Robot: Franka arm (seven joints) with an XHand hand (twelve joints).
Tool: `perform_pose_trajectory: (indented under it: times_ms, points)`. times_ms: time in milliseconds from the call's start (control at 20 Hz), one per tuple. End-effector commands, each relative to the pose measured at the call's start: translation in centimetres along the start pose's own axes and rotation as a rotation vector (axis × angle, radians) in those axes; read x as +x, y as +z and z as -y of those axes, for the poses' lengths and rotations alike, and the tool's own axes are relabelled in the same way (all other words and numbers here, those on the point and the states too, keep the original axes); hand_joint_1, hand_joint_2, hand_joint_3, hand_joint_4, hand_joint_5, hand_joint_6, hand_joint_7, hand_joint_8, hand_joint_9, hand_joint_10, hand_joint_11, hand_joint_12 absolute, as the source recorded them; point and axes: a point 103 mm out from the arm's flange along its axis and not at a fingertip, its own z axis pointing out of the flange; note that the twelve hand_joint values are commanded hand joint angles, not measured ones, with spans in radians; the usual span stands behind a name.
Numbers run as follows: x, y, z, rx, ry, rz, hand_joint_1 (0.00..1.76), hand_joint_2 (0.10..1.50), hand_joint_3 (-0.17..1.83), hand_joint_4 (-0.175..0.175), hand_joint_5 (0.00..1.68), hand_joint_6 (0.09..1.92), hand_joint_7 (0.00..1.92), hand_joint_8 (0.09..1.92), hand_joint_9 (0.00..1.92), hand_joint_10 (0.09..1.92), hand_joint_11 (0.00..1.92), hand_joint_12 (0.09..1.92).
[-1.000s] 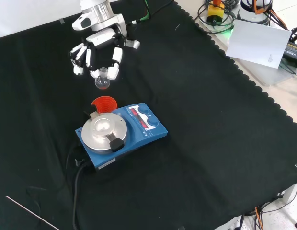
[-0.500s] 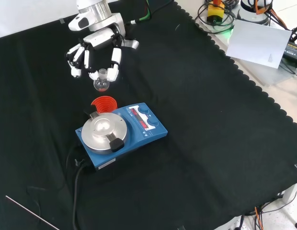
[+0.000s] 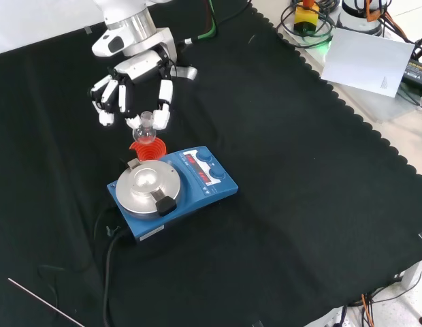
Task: Place the round-bottom flask on the heater.
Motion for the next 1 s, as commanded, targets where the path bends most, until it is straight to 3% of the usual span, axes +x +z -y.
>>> perform_pose_trajectory:
  times_ms: [50, 500, 1000]
  points:
    - [2.5, 1.7, -1.1, 0.043, -0.039, -0.022, 1.08, 0.79, 0.49, 0.175, 1.17, 0.79, 0.42, 0.55, 0.53, 0.59, 0.09, 1.33]
    - [3.6, 3.0, -2.4, 0.077, -0.075, -0.03, 1.08, 0.78, 0.5, 0.175, 1.17, 0.79, 0.42, 0.55, 0.53, 0.59, 0.09, 1.33]
    - [3.0, 4.6, -3.8, 0.102, -0.074, -0.029, 1.09, 0.77, 0.51, 0.175, 1.17, 0.79, 0.41, 0.55, 0.53, 0.59, 0.09, 1.33]
